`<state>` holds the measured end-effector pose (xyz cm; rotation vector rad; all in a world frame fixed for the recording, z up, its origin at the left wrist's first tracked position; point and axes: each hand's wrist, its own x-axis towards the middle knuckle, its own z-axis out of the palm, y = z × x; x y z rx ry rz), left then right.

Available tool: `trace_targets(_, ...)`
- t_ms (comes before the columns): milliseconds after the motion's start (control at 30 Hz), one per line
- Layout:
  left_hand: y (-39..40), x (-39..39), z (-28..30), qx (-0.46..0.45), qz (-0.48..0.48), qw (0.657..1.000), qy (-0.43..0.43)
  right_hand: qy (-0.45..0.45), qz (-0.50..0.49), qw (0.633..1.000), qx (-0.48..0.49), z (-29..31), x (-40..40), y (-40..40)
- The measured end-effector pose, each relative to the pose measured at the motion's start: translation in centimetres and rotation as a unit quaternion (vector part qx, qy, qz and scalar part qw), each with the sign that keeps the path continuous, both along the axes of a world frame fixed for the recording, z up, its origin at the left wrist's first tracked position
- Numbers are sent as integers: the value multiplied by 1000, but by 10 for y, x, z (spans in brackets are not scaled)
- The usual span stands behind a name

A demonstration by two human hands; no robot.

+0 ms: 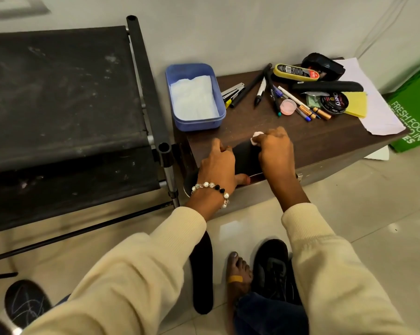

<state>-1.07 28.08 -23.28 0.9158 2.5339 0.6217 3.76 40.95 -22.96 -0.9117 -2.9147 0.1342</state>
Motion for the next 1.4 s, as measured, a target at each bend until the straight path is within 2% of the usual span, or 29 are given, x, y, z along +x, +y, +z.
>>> trace_targets(200, -1, 3, 0, 25, 16, 999, -17, 6, 102, 995, -13, -5, -3, -18)
trace_targets(467, 0, 5, 0, 14, 25, 1000, 1, -2, -13, 1000, 8, 3, -2, 0)
trace_targets(700, -1, 6, -1, 25, 33, 999, 15, 64, 140, 988, -23, -4, 2, -25)
trace_targets(933, -2, 3, 2, 3, 10, 1000, 1, -7, 13, 1000, 10, 1, -6, 4)
trace_targets(1033, -2, 4, 2, 1, 7, 1000, -4, -8, 28, 1000, -9, 0, -5, -3)
trace_targets(1200, -1, 5, 3, 22, 21, 999, -16, 49, 152, 986, -40, -3, 7, -9)
trace_targets(1300, -1, 5, 3, 13, 17, 1000, -5, -16, 103, 994, -15, -3, 10, 5)
trace_targets(1400, 0, 4, 2, 3, 20, 1000, -2, -30, 52, 998, -1, -3, 15, 8)
